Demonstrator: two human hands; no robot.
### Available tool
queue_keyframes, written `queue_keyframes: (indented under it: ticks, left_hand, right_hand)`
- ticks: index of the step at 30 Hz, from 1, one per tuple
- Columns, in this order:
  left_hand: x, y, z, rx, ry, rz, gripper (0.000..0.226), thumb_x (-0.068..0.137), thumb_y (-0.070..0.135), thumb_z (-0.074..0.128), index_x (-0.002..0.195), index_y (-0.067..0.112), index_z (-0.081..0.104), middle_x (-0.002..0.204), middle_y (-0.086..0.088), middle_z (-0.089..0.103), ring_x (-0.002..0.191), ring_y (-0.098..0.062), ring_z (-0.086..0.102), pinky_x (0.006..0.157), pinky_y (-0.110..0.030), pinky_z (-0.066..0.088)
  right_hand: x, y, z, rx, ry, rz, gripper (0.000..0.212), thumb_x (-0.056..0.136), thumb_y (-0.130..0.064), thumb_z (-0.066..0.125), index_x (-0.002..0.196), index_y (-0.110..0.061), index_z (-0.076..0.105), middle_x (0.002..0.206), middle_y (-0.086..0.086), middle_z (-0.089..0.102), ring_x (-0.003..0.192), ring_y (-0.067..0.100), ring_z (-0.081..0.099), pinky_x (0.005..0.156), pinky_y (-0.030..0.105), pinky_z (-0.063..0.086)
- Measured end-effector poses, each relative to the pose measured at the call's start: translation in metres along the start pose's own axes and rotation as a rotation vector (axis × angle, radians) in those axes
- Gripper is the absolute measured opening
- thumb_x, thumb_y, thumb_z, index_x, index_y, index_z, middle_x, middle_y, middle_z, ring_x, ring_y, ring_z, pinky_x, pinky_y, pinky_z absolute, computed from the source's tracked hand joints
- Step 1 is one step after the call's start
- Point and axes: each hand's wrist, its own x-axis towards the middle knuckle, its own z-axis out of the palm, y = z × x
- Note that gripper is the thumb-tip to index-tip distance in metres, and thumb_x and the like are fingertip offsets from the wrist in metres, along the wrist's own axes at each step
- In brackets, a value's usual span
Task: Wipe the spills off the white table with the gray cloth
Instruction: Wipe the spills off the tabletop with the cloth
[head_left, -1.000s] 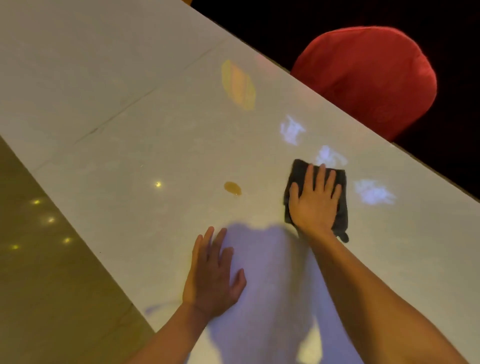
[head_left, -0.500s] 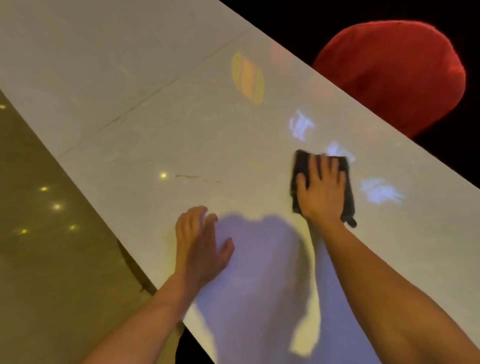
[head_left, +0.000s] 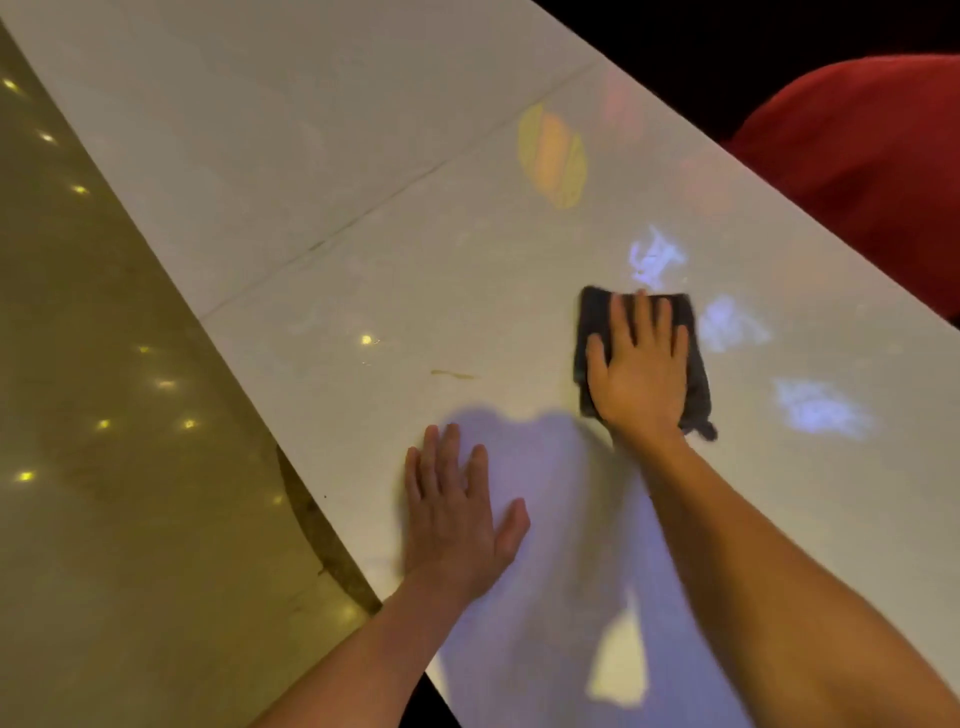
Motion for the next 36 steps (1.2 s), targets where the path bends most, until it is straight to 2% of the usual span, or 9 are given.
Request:
queue_keyframes:
  ticks: [3,7,10,13,17,25,30,32,36]
  left_hand:
    - [0.002,0.0,-0.002,-0.001,0.031,0.004,0.072,0.084,0.055,0.045,0.132,0.003,0.056,0.15,-0.03,0.041,0.144,-0.049,0.028,0.114,-0.062,0.019]
    - [0.001,-0.001,-0.004,0.021,0.019,-0.008,0.076,0.085,0.057,0.044,0.136,0.002,0.053,0.135,-0.028,0.056,0.13,-0.048,0.048,0.113,-0.061,0.029]
    - [0.001,-0.001,-0.002,-0.015,0.027,0.006,0.068,0.083,0.055,0.049,0.125,0.003,0.06,0.138,-0.028,0.054,0.134,-0.047,0.044,0.112,-0.064,0.03]
    - [0.002,-0.003,0.003,-0.054,0.058,0.023,0.068,0.081,0.054,0.051,0.124,0.003,0.062,0.144,-0.029,0.048,0.139,-0.048,0.038,0.112,-0.064,0.026]
    - [0.001,-0.004,0.006,-0.057,0.066,0.023,0.067,0.083,0.053,0.05,0.126,0.003,0.06,0.146,-0.029,0.046,0.141,-0.048,0.035,0.114,-0.064,0.023]
    - [-0.001,-0.01,0.005,-0.149,0.103,0.021,0.053,0.087,0.031,0.035,0.129,0.005,0.055,0.15,-0.025,0.041,0.143,-0.045,0.031,0.118,-0.06,0.019]
    - [-0.001,-0.009,0.01,-0.077,0.119,0.019,0.048,0.087,0.028,0.037,0.128,0.007,0.051,0.149,-0.026,0.041,0.143,-0.045,0.029,0.117,-0.059,0.022]
    - [-0.002,-0.009,0.009,-0.087,0.131,0.025,0.049,0.088,0.028,0.035,0.129,0.006,0.051,0.15,-0.026,0.04,0.143,-0.045,0.028,0.117,-0.058,0.021]
    - [-0.004,-0.008,0.003,-0.245,0.108,-0.03,0.062,0.085,0.038,0.029,0.134,0.009,0.054,0.157,-0.019,0.035,0.149,-0.036,0.02,0.121,-0.052,0.014]
  right_hand:
    - [0.003,-0.095,0.009,0.105,-0.031,0.338,0.073,0.101,-0.048,0.03,0.162,-0.013,0.015,0.171,0.016,0.009,0.156,0.042,0.003,0.124,0.058,0.0]
    - [-0.02,-0.155,0.026,0.012,-0.253,-0.717,0.066,0.102,-0.05,0.033,0.162,-0.023,0.02,0.171,0.008,0.016,0.157,0.036,0.004,0.125,0.052,-0.002]
    - [0.009,-0.117,0.017,-0.016,-0.279,-1.056,0.058,0.106,-0.047,0.036,0.16,-0.028,0.026,0.169,0.004,0.022,0.157,0.033,0.01,0.127,0.051,0.004]
    - [0.04,-0.057,0.006,-0.017,-0.044,-0.629,0.058,0.103,-0.042,0.04,0.155,-0.018,0.041,0.161,0.016,0.04,0.15,0.042,0.031,0.12,0.054,0.024]
    - [0.018,-0.044,0.0,0.027,-0.002,0.186,0.064,0.104,-0.045,0.027,0.162,-0.017,0.019,0.17,0.014,0.017,0.156,0.04,0.011,0.125,0.057,0.009]
    - [-0.106,0.049,-0.004,-0.091,-0.229,-0.812,0.06,0.106,-0.051,0.026,0.161,-0.027,0.025,0.171,0.004,0.018,0.158,0.033,0.008,0.127,0.054,0.008]
    - [-0.089,0.1,-0.022,-0.001,-0.002,0.245,0.066,0.104,-0.048,0.021,0.163,-0.02,0.014,0.171,0.013,0.012,0.157,0.038,0.006,0.125,0.059,0.01]
    - [-0.113,0.052,-0.013,0.039,-0.003,0.449,0.068,0.104,-0.046,0.026,0.163,-0.016,0.013,0.171,0.016,0.009,0.157,0.041,0.004,0.125,0.059,0.006]
    - [-0.222,-0.011,0.016,0.013,-0.131,-0.45,0.067,0.103,-0.049,0.033,0.162,-0.021,0.022,0.17,0.011,0.017,0.157,0.038,0.006,0.125,0.057,0.009]
